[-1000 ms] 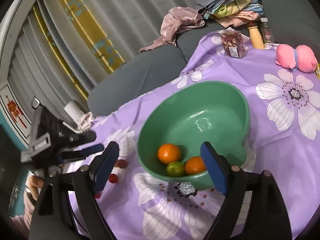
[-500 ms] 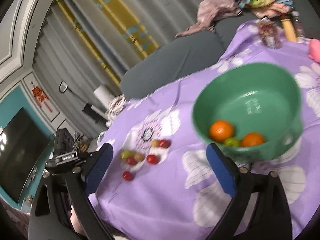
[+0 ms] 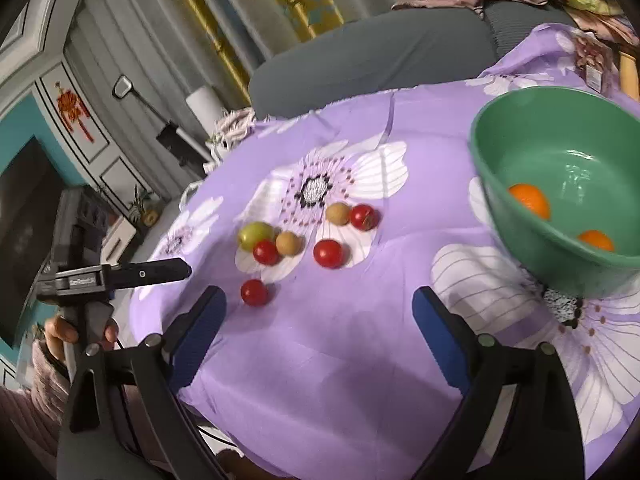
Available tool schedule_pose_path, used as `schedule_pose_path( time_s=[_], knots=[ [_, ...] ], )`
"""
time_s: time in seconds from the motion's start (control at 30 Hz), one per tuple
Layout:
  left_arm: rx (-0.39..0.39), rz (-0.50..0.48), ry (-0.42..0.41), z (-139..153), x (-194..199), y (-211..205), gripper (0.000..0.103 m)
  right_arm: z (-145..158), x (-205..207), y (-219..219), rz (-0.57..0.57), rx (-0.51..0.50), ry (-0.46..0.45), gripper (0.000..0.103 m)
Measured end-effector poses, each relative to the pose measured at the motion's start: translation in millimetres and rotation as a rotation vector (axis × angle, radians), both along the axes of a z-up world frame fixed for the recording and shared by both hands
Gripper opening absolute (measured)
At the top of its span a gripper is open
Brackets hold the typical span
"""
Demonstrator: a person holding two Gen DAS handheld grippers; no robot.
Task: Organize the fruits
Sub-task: 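Move the left gripper back over the remaining fruit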
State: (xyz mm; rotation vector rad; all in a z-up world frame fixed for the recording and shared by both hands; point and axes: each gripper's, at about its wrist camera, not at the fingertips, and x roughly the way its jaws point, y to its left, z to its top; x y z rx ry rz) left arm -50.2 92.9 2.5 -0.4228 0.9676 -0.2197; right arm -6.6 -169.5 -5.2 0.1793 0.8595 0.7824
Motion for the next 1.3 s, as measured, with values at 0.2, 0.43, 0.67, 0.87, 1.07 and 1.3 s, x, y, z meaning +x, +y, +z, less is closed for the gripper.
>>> schedule_pose_path(
  time_s=[0.2, 0.43, 0.67, 0.87, 1.07, 1.3],
  knots=[
    [0.046, -0.043, 0.000, -4.3, -0.6, -9.2, 0.085, -5.1, -0.1, 16.1, 0.013, -0.059, -0.009, 0.095],
    [0.054, -0.067, -0.002, -7.9, -1.3, -13.0, 0.085, -11.5, 2.2, 19.9, 0.010, -0.066, 0.007, 0.095],
    [0.041, -0.099, -0.034, -4.6, -1.6, -19.7, 0.085, -14.4, 2.6, 23.7, 0.011, -0.074, 0.016, 0.095],
    [0.041, -0.119, -0.054, -4.5, -1.0, -22.0, 0.085, -16.7, 4.1, 26.8, 0.014, -0.077, 0.023, 0.095],
    [0.023, -0.138, -0.111, 1.8, -8.4, -18.3, 0.085, -12.5, 3.7, 30.3, 0.015, -0.072, 0.017, 0.095],
    [0.033, -0.156, -0.140, 3.2, -12.2, -13.4, 0.085, -10.1, 7.9, 44.0, 0.015, -0.095, 0.009, 0.095]
  ],
)
